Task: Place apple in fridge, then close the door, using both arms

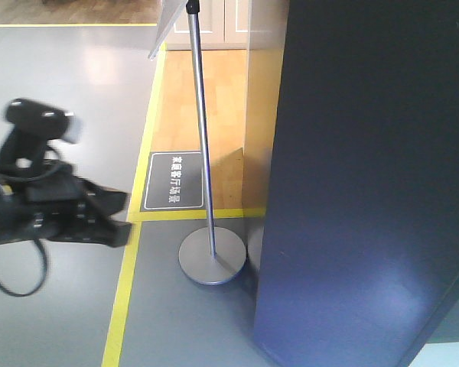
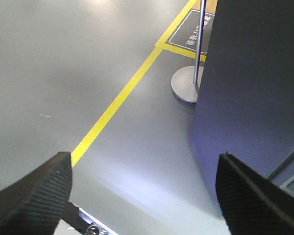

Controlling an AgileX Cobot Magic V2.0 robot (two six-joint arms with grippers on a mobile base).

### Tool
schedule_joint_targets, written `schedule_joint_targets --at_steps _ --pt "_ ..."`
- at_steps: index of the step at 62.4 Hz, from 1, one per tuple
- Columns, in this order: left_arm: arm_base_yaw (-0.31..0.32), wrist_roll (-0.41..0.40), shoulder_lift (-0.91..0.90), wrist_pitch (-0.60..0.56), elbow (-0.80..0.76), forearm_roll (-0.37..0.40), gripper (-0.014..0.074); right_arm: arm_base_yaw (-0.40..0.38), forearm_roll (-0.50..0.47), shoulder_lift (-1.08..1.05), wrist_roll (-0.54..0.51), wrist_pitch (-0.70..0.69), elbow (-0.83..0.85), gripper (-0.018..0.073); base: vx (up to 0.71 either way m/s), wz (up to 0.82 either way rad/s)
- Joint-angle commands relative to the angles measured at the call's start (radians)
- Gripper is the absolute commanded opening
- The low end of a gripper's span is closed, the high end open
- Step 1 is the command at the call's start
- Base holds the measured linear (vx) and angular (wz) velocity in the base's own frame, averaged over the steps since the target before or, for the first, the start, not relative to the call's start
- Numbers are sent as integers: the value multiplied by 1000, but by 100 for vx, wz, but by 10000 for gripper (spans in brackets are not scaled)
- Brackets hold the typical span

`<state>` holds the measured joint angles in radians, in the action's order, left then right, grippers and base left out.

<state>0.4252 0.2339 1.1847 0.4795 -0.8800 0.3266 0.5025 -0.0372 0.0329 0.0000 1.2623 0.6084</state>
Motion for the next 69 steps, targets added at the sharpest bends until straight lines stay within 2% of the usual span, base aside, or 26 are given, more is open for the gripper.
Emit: schedule_joint_targets --at_steps 1,7,13,25,33,48,65,69 --pt "-57 -13 -55 -59 -3 -20 -6 -2 64 19 17 -88 22 561 0 0" --pt "-104 -13 -72 -44 10 -52 -6 -2 183 47 116 -82 22 503 0 0" --pt "-127 -13 -73 -24 9 -96 -6 -2 286 113 188 -77 22 386 0 0" --pt "-127 -13 -73 -15 9 -116 -6 -2 312 294 181 -188 22 103 0 0" --pt "-127 -13 -73 -15 9 -116 -6 -2 314 428 181 -268 23 -15 0 0" --pt "-127 -13 -73 -17 9 -116 -6 -2 366 682 198 -376 67 -7 0 0" --pt "-127 -13 -73 -17 9 -116 -6 -4 367 914 223 -431 256 -3 0 0" --pt "-127 -13 -73 -17 9 -116 -6 -35 362 955 223 -438 307 -3 0 0"
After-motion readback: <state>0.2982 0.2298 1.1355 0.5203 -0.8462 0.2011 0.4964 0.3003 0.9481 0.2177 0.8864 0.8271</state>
